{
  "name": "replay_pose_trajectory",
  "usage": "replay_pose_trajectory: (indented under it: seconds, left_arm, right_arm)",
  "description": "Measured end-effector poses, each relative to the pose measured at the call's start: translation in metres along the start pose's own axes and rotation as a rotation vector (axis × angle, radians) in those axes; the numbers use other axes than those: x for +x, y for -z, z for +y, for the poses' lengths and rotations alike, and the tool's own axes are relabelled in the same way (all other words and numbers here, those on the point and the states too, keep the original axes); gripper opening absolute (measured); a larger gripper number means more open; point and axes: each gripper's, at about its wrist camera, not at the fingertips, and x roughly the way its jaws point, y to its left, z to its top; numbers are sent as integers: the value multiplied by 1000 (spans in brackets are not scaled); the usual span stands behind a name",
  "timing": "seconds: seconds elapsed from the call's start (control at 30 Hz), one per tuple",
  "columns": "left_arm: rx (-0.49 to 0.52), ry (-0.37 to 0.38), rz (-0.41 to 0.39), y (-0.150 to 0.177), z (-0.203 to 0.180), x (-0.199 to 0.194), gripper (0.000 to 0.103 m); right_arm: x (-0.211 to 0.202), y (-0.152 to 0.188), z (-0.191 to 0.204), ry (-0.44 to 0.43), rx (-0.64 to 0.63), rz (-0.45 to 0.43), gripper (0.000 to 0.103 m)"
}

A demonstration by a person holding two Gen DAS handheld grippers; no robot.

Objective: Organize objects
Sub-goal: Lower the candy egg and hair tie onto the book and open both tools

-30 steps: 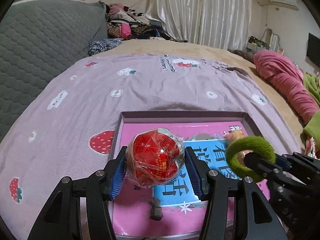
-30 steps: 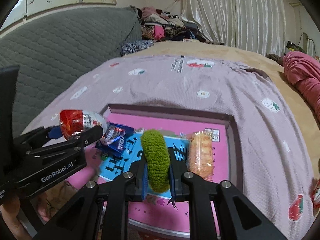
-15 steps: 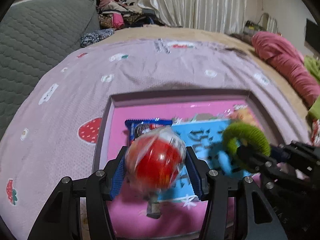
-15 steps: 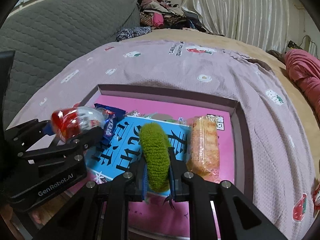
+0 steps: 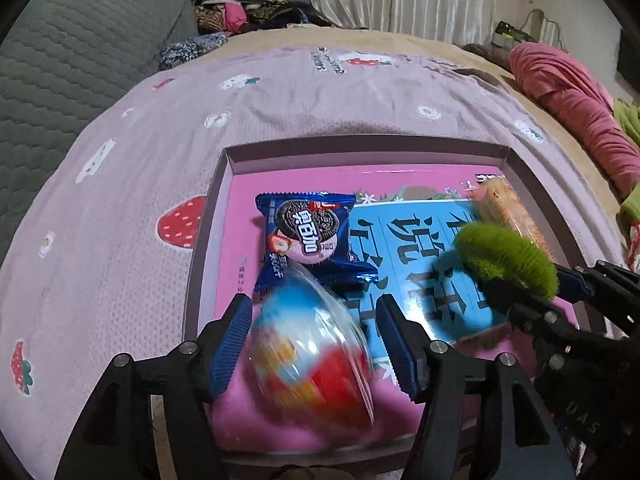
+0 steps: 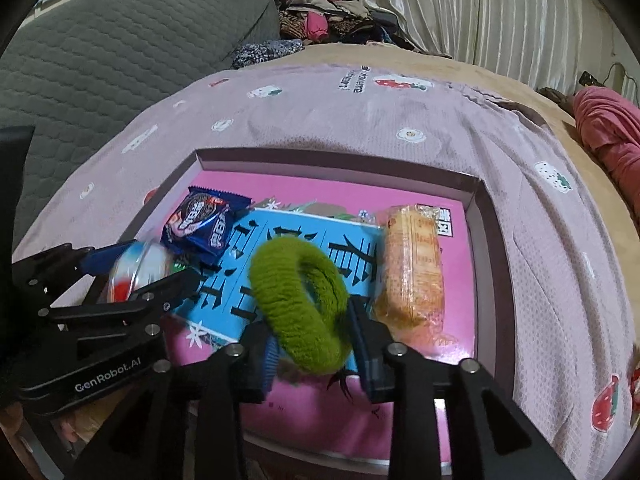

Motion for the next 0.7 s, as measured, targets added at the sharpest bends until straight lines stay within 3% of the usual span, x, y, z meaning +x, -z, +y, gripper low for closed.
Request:
replay_pose_trajectory:
  seconds: [0.07,0.13,0.27,0.7]
  left_arm:
    - [-1,4,-1,1,0,-2,68]
    - [0,7,-1,2,1,-5,76]
    - [4,-7,-4,3,2,-14,77]
    - [11,-26,-12,5,9,-27,78]
  right_arm:
    - [-1,1,2,5,-8,-1,43]
    - [-2,2,4,9,-14,-1,47]
    - [-9,5,5,17,-24,-2,58]
    - [-27,8,9,12,-23,-23,68]
